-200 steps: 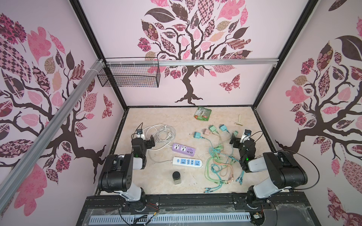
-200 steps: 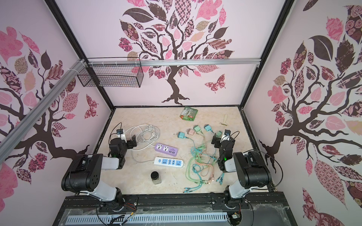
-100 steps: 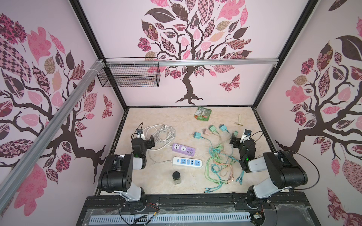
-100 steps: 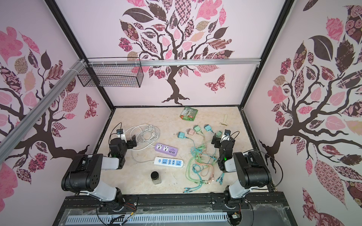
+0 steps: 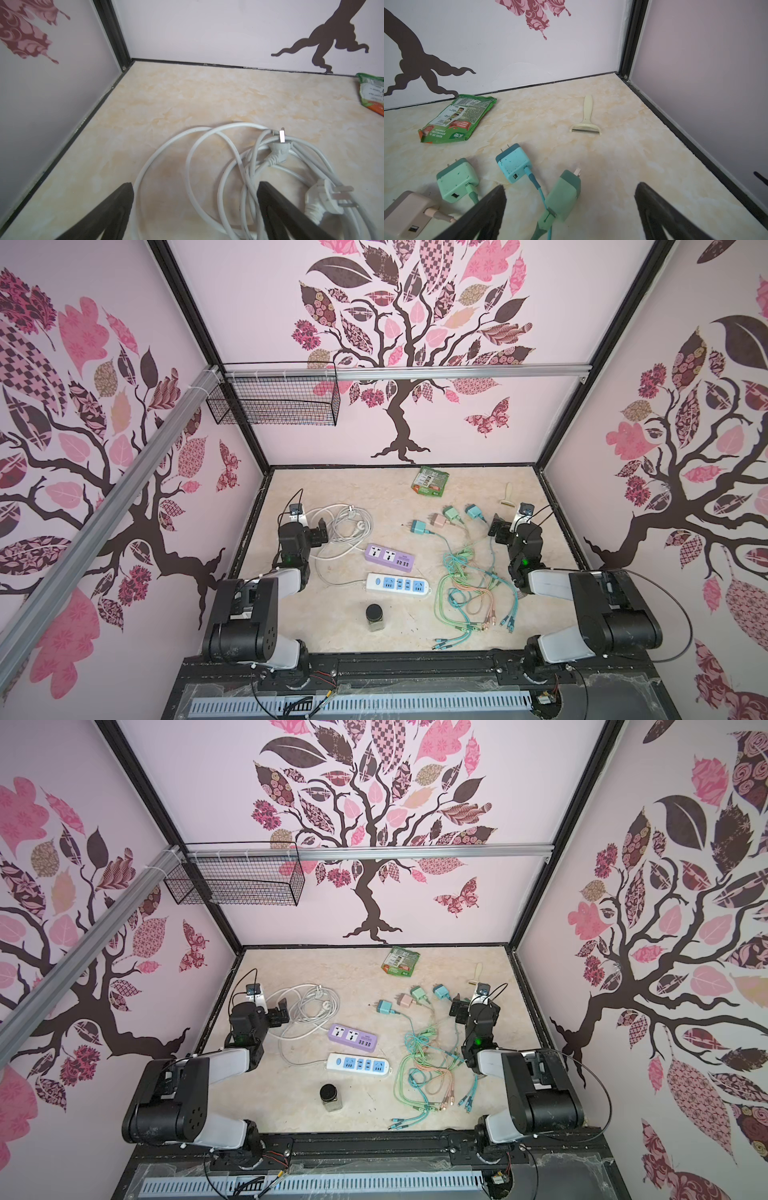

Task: Insert the plug
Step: 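Reach the right gripper toward the teal charger while the left arm rises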

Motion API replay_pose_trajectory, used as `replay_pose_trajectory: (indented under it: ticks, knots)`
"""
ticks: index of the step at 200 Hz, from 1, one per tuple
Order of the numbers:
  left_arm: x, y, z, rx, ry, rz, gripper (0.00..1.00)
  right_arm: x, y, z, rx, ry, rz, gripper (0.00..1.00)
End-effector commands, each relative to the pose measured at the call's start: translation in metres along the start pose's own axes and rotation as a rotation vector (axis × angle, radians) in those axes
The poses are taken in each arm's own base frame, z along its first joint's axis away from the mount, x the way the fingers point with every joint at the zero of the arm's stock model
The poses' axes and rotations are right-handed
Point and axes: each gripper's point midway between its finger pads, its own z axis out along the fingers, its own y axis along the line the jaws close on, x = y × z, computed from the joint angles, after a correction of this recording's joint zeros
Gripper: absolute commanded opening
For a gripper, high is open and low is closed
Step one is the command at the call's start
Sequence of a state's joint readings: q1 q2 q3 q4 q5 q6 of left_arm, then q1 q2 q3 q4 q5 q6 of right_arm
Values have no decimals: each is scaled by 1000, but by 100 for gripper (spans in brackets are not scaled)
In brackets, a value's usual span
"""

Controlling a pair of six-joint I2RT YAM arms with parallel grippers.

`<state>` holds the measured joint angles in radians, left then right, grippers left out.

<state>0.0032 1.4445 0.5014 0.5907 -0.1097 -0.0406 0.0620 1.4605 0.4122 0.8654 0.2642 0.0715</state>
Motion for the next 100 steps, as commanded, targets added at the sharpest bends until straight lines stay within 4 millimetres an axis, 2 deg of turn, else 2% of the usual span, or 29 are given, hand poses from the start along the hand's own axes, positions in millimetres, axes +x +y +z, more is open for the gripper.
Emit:
replay_pose_trajectory:
  ticks: [1, 23, 56, 100]
  knots:
    - [2, -3, -4, -77, 78, 59, 96, 0, 5, -2, -21, 70, -18, 100]
    - [-7, -15, -12, -101, 93, 114, 97, -6, 18, -7, -98, 88, -32, 100]
    - [-26, -33, -28, -8, 98, 16, 97, -12, 39, -9, -203, 165, -51, 98]
    - [-52, -51, -52, 103, 145, -50, 98, -31, 68, -25, -338, 166, -57, 100]
